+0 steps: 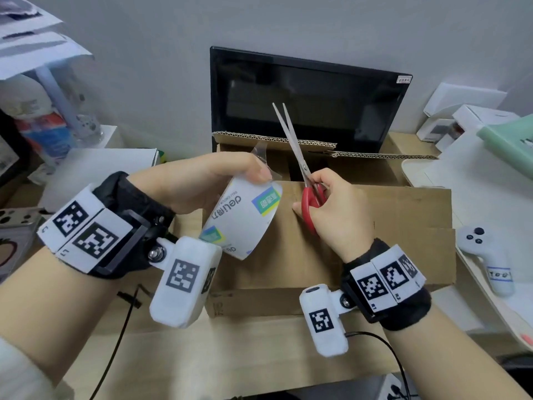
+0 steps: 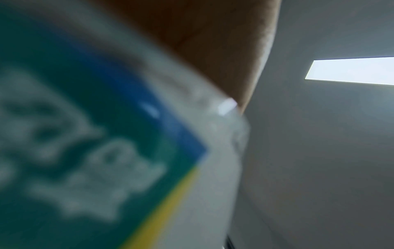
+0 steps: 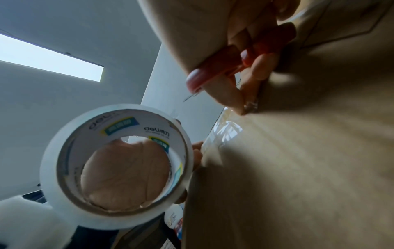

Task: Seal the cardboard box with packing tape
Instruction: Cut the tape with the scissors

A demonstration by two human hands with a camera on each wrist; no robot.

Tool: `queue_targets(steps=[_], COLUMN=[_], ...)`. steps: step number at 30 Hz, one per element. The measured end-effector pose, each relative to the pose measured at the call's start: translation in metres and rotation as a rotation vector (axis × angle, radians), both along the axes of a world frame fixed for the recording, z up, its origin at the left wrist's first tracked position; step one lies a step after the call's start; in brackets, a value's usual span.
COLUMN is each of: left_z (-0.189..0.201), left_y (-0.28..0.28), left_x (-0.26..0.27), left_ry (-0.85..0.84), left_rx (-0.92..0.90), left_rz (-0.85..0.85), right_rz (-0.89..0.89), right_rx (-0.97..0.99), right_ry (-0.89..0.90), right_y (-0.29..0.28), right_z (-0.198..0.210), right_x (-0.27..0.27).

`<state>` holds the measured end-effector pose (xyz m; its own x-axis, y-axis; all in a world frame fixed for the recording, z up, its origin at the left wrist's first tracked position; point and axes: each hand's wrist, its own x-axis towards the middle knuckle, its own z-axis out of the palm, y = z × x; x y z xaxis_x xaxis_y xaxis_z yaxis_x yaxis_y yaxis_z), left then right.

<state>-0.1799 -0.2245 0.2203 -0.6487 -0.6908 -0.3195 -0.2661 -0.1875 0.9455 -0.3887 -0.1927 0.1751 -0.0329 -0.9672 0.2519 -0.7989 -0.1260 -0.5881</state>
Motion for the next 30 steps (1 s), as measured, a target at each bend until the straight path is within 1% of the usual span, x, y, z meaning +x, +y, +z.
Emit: queue_targets(steps=[4, 8, 10, 13, 17, 19, 23, 27, 29, 30], left_z=[-0.001, -0.003, -0.003, -0.005, -0.010, -0.010, -0.008, -0.015, -0.020, -0.021], left_y=[0.003, 0.006, 0.007, 0.007, 0.007, 0.006, 0.007, 0.008, 0.006, 0.004], left_x=[-0.002, -0.003, -0.003, -0.004, -0.008, -0.009, -0.011, -0.014, -0.015, -0.016], left_ry=[0.000, 0.039, 0.053, 0.054, 0.027, 0.016, -0.011, -0.044, -0.057, -0.071], left_rx=[-0.041, -0.037, -0.036, -0.048, -0.061, -0.063, -0.059, -0.065, -0.056, -0.040], left_rz=[0.077, 0.106, 0.107, 0.124, 0.141, 0.154, 0.192, 0.297, 0.358, 0.391], right_rz=[-0.044, -0.080, -0.092, -0.127, -0.112, -0.111, -0.038, 0.034, 0.002, -0.043], right_rx=[0.001, 0.028, 0.035, 0.046, 0.073, 0.077, 0.049, 0.048, 0.065, 0.064], right_ry=[0.049, 0.220, 0.264, 0.247, 0.262, 0.227, 0.038, -0.105, -0.198, -0.225], right_y=[0.000, 0.000, 0.000, 0.003, 0.015, 0.017, 0.015, 0.025, 0.033, 0.037], right_z=[0.002, 0.005, 0.006, 0.005, -0.001, -0.003, 0.000, 0.006, 0.007, 0.008], right_x=[0.001, 0.002, 0.000, -0.011, -0.021, -0.023, -0.026, -0.038, -0.061, -0.077])
